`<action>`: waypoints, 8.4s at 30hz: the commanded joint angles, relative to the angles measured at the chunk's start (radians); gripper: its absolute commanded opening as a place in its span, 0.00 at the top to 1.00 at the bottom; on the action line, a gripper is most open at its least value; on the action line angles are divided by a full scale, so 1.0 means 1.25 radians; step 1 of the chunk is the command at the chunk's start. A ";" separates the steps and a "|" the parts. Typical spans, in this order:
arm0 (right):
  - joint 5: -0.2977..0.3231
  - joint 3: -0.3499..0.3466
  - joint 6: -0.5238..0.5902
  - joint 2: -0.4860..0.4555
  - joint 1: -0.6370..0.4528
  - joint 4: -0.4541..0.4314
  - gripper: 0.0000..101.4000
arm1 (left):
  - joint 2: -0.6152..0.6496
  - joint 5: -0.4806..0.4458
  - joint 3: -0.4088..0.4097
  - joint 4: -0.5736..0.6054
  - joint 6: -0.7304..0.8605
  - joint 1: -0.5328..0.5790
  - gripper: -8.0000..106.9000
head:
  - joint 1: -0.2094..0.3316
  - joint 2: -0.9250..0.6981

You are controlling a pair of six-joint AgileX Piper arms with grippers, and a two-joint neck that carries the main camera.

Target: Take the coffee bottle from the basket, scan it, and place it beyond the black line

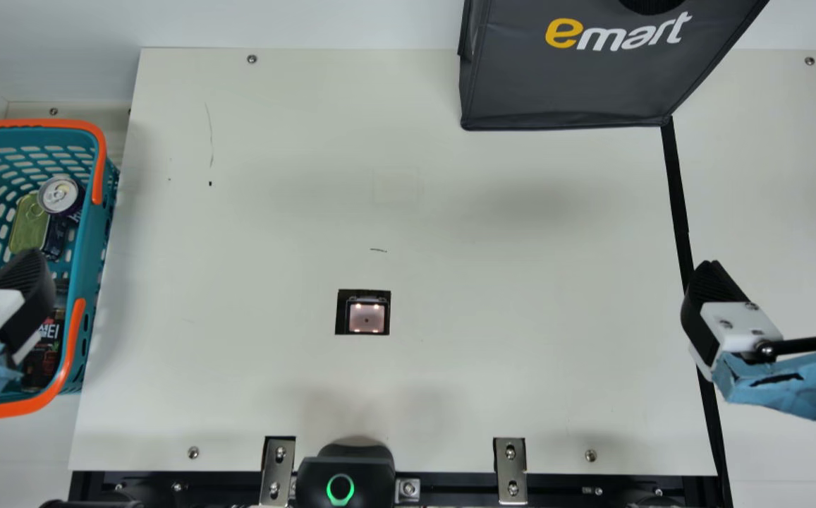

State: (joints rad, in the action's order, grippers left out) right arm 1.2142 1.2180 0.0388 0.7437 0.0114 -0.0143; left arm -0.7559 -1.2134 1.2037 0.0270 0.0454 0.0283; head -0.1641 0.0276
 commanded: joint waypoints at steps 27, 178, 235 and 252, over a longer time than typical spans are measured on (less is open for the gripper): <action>0.001 0.000 0.000 0.000 0.000 0.000 0.10 | 0.000 0.000 0.000 0.000 0.000 0.000 0.15 | 0.021 -0.279; -0.001 0.000 0.000 0.000 0.000 0.000 0.10 | -0.721 0.707 -0.384 0.553 1.047 -0.603 0.15 | 0.021 -0.279; -0.002 0.000 0.000 0.000 0.000 0.000 0.10 | -1.058 0.854 -0.258 0.533 1.001 -0.542 0.15 | 0.021 -0.279; -0.002 0.000 0.000 0.000 0.000 0.000 0.10 | -1.073 0.847 -0.258 0.539 0.982 -0.539 0.84 | 0.021 -0.279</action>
State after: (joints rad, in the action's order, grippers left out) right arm 1.2116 1.2180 0.0388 0.7437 0.0114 -0.0143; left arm -2.0987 -0.1506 0.8819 0.6982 1.2723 -0.6440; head -0.1641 -0.3191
